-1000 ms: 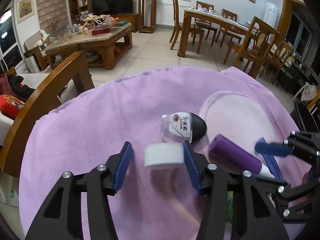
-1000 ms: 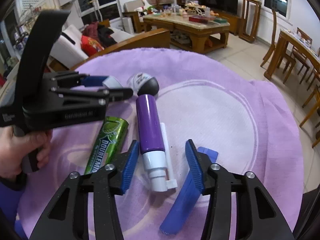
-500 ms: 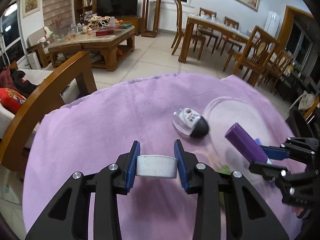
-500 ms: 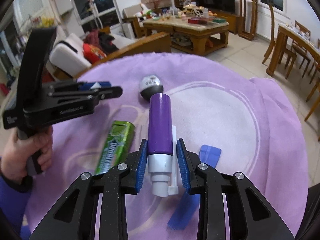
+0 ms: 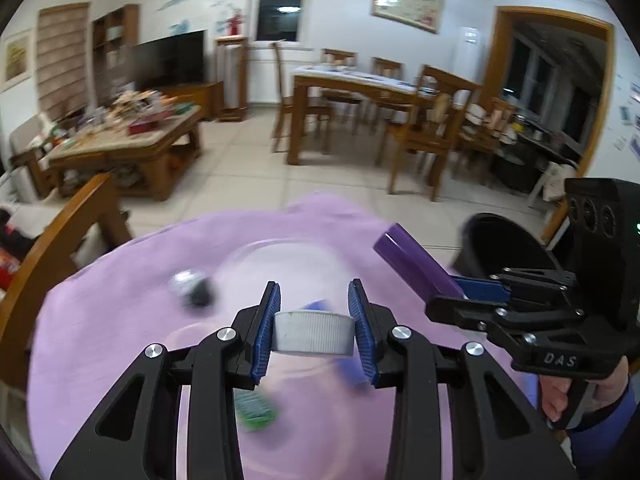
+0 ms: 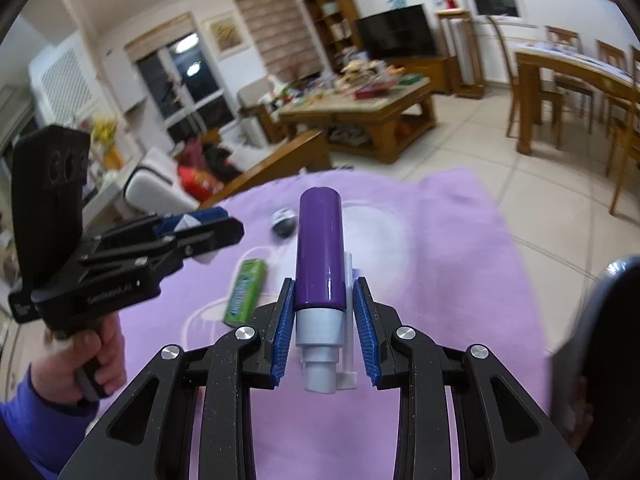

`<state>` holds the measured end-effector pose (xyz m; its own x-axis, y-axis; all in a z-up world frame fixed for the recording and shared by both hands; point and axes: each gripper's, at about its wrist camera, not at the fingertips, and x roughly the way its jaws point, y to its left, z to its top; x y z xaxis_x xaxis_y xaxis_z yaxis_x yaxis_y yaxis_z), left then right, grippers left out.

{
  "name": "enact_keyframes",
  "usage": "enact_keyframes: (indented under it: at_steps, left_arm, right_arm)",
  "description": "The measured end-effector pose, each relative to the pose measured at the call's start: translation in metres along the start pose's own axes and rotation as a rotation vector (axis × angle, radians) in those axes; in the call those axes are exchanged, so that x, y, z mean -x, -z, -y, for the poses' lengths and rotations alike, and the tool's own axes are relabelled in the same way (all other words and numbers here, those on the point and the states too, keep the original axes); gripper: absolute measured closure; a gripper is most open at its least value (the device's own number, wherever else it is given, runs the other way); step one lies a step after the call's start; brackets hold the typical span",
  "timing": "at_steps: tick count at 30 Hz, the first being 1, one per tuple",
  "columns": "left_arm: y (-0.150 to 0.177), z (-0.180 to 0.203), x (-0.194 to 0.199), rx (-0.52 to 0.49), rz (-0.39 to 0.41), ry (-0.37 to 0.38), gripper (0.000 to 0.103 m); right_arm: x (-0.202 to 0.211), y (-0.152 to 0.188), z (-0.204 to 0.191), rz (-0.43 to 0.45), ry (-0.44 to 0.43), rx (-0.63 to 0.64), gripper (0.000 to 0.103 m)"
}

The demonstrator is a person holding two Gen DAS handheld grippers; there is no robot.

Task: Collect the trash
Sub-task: 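Carry the cap and purple roller to the black bin and open both tools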

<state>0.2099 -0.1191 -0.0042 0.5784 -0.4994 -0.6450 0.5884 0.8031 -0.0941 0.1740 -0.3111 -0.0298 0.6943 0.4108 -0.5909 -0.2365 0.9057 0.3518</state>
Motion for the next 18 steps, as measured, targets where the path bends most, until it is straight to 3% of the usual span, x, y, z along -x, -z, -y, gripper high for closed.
enact_keyframes:
  at_steps: [8, 13, 18]
  left_arm:
    - [-0.013, 0.101, -0.045, -0.078, -0.013, 0.181, 0.067]
    - [-0.016, 0.163, -0.08, -0.14, -0.052, 0.256, 0.067]
    - [-0.013, 0.198, -0.113, -0.161, -0.096, 0.294, 0.067]
  right_arm:
    - [0.095, 0.034, 0.107, 0.105, 0.14, -0.168, 0.073]
    - [0.127, 0.061, 0.165, 0.121, 0.217, -0.259, 0.073]
    - [0.143, 0.087, 0.205, 0.107, 0.265, -0.311, 0.073]
